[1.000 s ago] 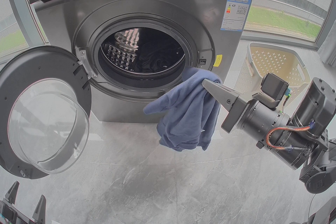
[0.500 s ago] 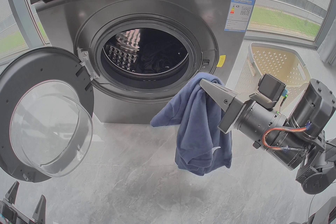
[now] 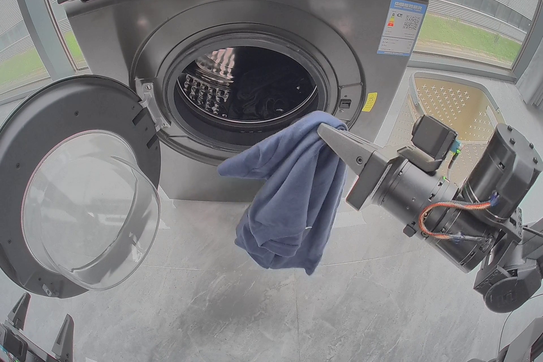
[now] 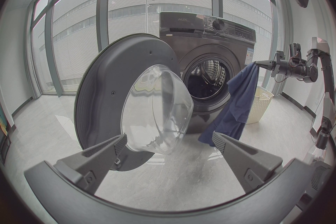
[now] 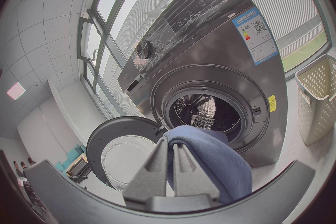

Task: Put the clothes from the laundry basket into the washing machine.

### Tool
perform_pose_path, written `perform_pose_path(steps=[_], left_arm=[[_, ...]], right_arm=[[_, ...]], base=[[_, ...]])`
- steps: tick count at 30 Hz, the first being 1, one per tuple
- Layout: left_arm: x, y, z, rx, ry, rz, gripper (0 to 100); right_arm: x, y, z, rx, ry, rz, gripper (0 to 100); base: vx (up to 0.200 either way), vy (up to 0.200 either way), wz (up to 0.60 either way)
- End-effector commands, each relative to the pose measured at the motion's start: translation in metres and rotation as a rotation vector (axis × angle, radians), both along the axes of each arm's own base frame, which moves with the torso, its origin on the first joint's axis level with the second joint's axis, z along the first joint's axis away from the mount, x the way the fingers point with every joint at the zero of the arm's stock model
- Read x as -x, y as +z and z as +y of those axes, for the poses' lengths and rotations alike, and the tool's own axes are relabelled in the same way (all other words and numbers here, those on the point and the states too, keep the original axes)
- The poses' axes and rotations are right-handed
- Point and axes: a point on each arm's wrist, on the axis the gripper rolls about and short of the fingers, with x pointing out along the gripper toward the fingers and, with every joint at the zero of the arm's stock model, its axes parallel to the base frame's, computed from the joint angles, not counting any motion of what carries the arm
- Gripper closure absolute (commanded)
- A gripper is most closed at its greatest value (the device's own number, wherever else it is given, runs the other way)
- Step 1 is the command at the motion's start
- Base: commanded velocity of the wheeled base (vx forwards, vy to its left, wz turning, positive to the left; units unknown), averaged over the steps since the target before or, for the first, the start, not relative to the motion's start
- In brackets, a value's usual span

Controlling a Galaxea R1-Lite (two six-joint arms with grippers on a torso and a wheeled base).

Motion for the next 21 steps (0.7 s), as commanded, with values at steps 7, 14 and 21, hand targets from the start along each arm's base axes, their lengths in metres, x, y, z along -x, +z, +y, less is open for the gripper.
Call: perform_pose_path(steps=[7,14,21], left_arm=[[0.000,-0.005,0.000,-0.012,-0.004,-0.001,0],[0.012,0.047,-0.002,-0.026,-0.051,-0.189,0],[-0.018,0.078,-0.006,-0.026,-0.263,-0.004,0]], right_arm=[[-0.006,0.009,0.010,-0.022,0.007,-0.022,100],[-0.014,-0.004,0.020,-0.001,0.011,0.004,100],[-0.021,-0.006,0.028,-0.005,0.010,0.004,100]], base=[[0.000,0.000,0.00],[0.000,0.000,0.00],[0.000,0.000,0.00]])
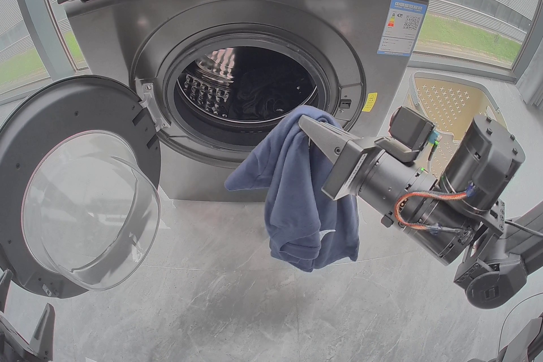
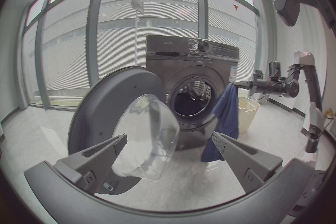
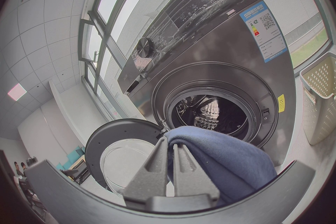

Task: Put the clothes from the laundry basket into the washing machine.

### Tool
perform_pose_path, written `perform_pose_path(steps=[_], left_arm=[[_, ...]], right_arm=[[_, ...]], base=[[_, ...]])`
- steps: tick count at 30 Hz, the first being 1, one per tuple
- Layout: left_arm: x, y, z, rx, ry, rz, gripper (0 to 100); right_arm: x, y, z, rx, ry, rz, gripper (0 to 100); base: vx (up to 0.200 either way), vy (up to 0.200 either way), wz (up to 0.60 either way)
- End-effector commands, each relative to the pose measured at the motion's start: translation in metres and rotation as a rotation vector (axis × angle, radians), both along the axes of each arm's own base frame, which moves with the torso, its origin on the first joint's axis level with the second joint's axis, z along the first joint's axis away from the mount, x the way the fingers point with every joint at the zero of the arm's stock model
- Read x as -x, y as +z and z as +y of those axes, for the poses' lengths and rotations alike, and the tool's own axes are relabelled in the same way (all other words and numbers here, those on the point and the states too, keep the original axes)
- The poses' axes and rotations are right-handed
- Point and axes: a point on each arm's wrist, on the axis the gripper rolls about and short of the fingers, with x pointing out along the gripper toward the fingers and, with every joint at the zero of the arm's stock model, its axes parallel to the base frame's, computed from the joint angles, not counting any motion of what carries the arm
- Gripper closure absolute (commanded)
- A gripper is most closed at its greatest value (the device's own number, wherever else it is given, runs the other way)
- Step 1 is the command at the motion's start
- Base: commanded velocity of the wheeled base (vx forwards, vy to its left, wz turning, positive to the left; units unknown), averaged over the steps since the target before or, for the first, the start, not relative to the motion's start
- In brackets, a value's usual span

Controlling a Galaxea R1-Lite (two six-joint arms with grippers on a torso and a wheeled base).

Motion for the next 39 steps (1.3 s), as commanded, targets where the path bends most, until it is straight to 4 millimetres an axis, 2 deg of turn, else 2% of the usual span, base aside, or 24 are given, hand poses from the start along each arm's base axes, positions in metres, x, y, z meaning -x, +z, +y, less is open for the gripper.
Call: perform_pose_path(steps=[1,7,9,14,16,22,25,26,27,33,39], left_arm=[[-0.041,0.036,-0.005,-0.021,-0.215,0.208,0],[-0.084,0.041,-0.009,-0.032,-0.380,0.313,0],[-0.106,0.041,-0.014,-0.033,-0.439,0.361,0],[-0.140,0.036,-0.035,-0.041,-0.586,0.419,0],[-0.148,0.034,-0.041,-0.044,-0.603,0.437,0],[-0.189,0.018,-0.067,-0.060,-0.670,0.506,0],[-0.206,0.011,-0.077,-0.059,-0.686,0.526,0],[-0.206,0.011,-0.077,-0.059,-0.686,0.526,0],[-0.216,0.008,-0.083,-0.056,-0.695,0.529,0],[-0.245,0.006,-0.096,-0.032,-0.697,0.521,0],[-0.262,0.003,-0.107,0.022,-0.702,0.530,0]], right_arm=[[-0.012,-0.011,0.012,0.016,-0.005,0.018,100],[-0.019,-0.013,0.018,-0.003,-0.028,0.004,100],[-0.023,-0.012,0.024,-0.013,-0.055,0.002,100],[-0.026,-0.005,0.033,-0.038,-0.050,-0.010,100],[-0.027,-0.004,0.033,-0.044,-0.052,-0.015,100],[-0.026,0.000,0.034,-0.065,-0.042,-0.026,100],[-0.024,0.000,0.036,-0.064,-0.036,-0.024,100],[-0.024,0.000,0.036,-0.064,-0.036,-0.024,100],[-0.023,0.001,0.036,-0.066,-0.035,-0.026,100],[-0.023,-0.001,0.037,-0.063,-0.032,-0.023,100],[-0.021,0.000,0.038,-0.066,-0.025,-0.026,100]], base=[[0.000,0.000,0.00],[0.000,0.000,0.00],[0.000,0.000,0.00],[0.000,0.000,0.00],[0.000,0.000,0.00],[0.000,0.000,0.00],[0.000,0.000,0.00],[0.000,0.000,0.00],[0.000,0.000,0.00],[0.000,0.000,0.00],[0.000,0.000,0.00]])
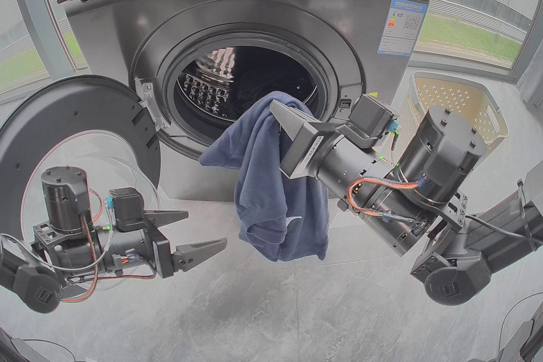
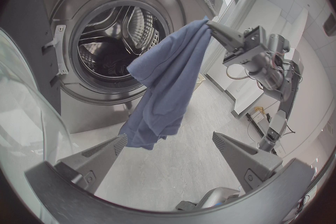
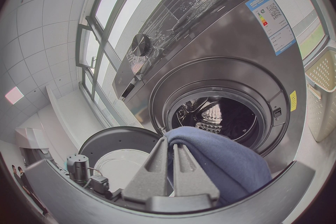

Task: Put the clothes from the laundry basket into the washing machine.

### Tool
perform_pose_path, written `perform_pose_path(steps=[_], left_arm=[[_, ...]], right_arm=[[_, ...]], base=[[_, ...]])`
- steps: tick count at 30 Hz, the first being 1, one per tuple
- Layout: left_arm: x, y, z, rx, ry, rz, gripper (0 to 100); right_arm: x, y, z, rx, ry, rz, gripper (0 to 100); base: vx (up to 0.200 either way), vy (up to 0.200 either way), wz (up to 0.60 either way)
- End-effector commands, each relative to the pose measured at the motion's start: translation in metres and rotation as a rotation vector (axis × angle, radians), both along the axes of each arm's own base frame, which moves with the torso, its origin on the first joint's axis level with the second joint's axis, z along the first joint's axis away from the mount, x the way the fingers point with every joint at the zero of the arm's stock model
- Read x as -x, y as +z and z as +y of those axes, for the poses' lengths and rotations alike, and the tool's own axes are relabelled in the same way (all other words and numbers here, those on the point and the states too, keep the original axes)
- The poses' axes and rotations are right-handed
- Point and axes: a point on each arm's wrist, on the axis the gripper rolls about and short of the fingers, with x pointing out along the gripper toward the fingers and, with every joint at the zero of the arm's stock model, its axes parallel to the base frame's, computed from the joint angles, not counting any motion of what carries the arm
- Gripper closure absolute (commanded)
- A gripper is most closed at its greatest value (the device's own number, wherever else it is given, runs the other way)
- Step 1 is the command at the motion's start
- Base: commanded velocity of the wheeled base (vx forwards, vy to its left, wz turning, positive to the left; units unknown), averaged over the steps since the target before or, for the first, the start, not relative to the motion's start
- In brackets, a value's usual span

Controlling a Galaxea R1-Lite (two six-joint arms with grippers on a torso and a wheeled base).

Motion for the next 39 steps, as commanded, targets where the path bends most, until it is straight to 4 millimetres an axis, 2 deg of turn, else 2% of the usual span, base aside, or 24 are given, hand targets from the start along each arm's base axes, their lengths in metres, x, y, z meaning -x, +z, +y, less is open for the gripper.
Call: perform_pose_path(steps=[1,10,16,27,39], left_arm=[[-0.019,-0.015,-0.012,-0.004,-0.008,0.057,0],[-0.036,-0.030,-0.020,-0.009,-0.002,0.081,0],[-0.052,-0.041,-0.034,-0.014,-0.021,0.111,0],[-0.065,-0.048,-0.058,0.021,-0.060,0.126,0],[-0.070,-0.054,-0.070,0.086,-0.073,0.084,0]], right_arm=[[0.001,0.000,0.002,-0.001,0.006,-0.001,100],[0.003,0.001,0.004,-0.005,0.013,-0.004,100],[0.005,0.002,0.006,-0.005,0.020,-0.006,100],[0.008,0.001,0.007,-0.004,0.028,-0.005,100],[0.011,0.002,0.009,-0.010,0.038,-0.014,100]], base=[[0.000,0.000,0.00],[0.000,0.000,0.00],[0.000,0.000,0.00],[0.000,0.000,0.00],[0.000,0.000,0.00]])
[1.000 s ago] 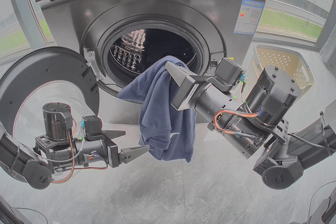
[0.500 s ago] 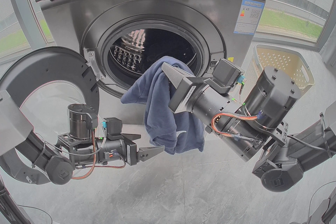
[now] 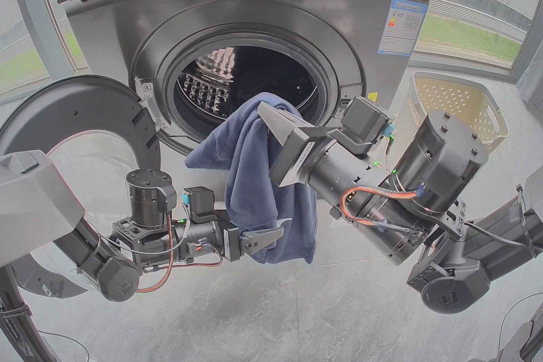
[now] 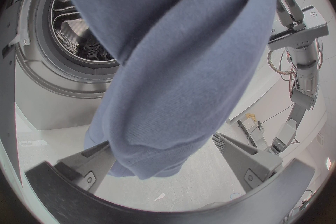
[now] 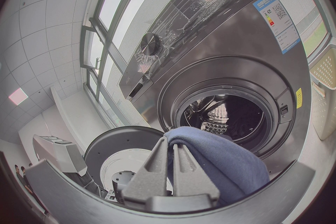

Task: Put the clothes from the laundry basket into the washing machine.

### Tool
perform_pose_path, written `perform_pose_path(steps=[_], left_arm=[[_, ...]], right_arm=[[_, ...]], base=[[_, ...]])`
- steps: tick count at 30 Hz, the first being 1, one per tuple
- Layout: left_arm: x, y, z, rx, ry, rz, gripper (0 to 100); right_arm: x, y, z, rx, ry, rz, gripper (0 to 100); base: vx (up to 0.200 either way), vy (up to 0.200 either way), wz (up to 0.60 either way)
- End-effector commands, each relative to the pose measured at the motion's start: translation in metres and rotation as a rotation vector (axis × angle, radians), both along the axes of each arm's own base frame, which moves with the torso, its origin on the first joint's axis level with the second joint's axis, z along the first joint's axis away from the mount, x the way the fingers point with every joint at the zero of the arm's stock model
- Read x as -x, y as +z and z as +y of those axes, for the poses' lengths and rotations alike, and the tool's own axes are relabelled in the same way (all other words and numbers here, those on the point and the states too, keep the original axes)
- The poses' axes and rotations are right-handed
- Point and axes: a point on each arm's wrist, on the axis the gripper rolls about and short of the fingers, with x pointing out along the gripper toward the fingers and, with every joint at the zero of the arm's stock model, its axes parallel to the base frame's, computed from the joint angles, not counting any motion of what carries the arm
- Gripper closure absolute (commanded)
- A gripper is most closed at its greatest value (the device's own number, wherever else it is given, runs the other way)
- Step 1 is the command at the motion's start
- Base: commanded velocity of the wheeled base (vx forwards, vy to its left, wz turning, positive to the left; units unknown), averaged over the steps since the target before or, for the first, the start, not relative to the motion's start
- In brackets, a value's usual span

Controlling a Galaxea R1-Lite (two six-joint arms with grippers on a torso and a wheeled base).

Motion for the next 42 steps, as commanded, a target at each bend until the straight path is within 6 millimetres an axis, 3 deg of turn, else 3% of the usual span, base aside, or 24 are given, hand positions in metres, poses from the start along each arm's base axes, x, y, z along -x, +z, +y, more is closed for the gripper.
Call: perform_pose_path(steps=[1,17,18,29,35,42], left_arm=[[-0.001,-0.007,-0.004,-0.005,-0.008,0.016,0],[0.013,0.003,-0.014,0.026,-0.022,-0.050,0],[0.015,0.004,-0.014,0.027,-0.023,-0.052,100],[0.032,0.006,-0.015,0.044,-0.022,-0.098,100],[0.059,0.012,-0.022,0.077,-0.035,-0.156,100],[0.062,0.019,-0.032,0.100,0.003,-0.204,100]], right_arm=[[0.000,0.000,0.001,0.000,0.002,0.000,100],[-0.004,-0.006,0.001,0.009,-0.007,0.007,100],[-0.005,-0.006,0.001,0.007,-0.009,0.004,100],[-0.008,-0.011,0.003,0.013,-0.013,0.005,100],[-0.007,-0.013,0.004,0.019,-0.012,0.008,100],[-0.006,-0.013,0.005,0.022,-0.008,0.007,100]], base=[[0.000,0.000,0.00],[0.000,0.000,0.00],[0.000,0.000,0.00],[0.000,0.000,0.00],[0.000,0.000,0.00],[0.000,0.000,0.00]])
